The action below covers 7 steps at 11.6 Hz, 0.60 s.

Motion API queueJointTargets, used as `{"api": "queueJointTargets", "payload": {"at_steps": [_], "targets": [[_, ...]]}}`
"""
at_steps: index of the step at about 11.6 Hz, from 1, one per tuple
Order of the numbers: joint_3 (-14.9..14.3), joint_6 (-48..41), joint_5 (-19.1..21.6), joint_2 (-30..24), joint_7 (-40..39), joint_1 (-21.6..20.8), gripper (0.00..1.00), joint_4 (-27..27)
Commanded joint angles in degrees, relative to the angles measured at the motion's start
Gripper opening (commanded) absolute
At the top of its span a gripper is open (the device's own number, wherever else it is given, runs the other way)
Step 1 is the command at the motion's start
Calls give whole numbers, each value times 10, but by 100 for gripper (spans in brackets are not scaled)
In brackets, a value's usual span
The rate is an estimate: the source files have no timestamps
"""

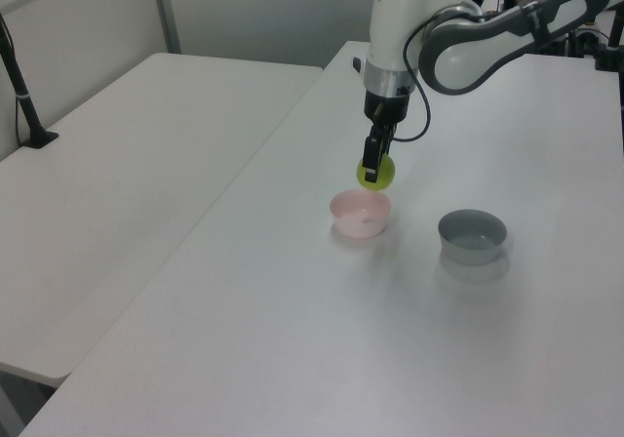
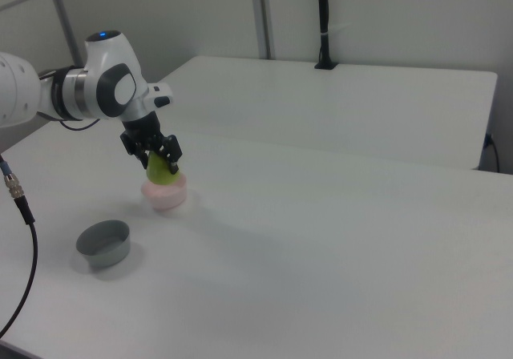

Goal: Place the pear in the bowl
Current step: 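Lift the pear and carry it over the pink bowl, then lower the pear into the pink bowl and open the gripper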

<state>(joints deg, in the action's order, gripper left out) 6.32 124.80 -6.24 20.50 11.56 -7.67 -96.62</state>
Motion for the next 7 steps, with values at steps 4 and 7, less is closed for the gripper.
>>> {"api": "queueJointTargets", "payload": {"at_steps": [4, 7], "targets": [[-3, 72, -12, 31, 19, -23, 41, -5], [-4, 81, -21, 39, 19, -23, 47, -5]]}}
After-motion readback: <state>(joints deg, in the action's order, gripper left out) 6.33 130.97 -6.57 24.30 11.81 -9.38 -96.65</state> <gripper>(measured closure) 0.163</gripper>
